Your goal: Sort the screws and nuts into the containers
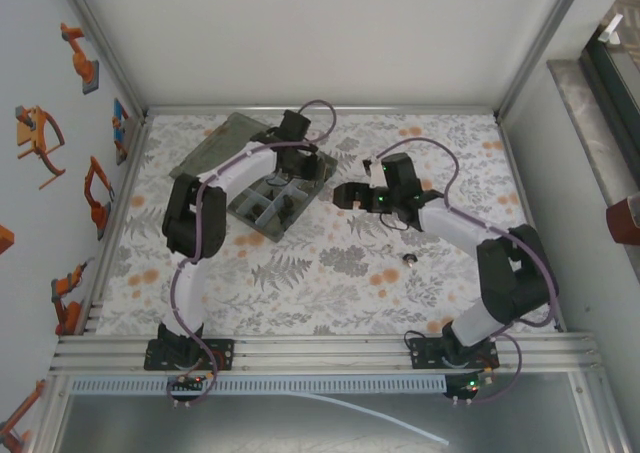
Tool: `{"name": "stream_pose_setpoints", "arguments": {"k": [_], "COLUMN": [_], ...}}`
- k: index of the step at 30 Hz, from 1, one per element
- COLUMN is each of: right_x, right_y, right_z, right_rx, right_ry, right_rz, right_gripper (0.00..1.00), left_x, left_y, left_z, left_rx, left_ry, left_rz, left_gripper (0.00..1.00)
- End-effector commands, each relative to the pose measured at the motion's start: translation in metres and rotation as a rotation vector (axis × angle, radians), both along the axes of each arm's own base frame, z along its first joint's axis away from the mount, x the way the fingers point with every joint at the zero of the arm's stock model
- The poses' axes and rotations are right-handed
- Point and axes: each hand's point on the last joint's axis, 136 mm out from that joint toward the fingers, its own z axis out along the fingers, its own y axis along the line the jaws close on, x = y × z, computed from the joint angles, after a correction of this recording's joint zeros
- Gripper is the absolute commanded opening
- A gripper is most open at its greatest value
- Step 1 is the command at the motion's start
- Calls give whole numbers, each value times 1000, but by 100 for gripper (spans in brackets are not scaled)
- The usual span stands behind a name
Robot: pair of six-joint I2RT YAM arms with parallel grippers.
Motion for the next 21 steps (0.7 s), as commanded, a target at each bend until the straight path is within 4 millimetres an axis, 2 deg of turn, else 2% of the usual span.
{"name": "stream_pose_setpoints", "arguments": {"k": [1,4,7,9,13,14,15,21], "right_x": [-17,-44,-67,-73,-69,-68,-68,-67], "right_y": [-43,-77,-96,-100,-106,-107,-109,-111], "right_z": [-20,-46,-64,-70,-80,-83,-88,-104], "right_rx": [-167,-316,-397,-419,-492,-513,-540,-587], "right_ry": [54,156,220,235,247,257,276,322], "right_rz": [-114,-180,-200,-200,-181,-174,-168,-156], "right_gripper": [94,92,85,81,73,71,65,55], "left_x": [-22,-47,-71,-91,-128,-136,-143,-166], "left_y": [-17,-24,-24,-23,-9,-5,0,31], "left_z": [51,54,54,55,59,61,60,76], "left_rx": [-33,-39,-88,-127,-128,-124,-111,-93], "left_ry": [-119,-128,-110,-95,-117,-124,-125,-170], "left_rz": [-90,-104,-101,-115,-107,-107,-102,-48], "left_gripper": [36,37,39,43,56,70,98,97]}}
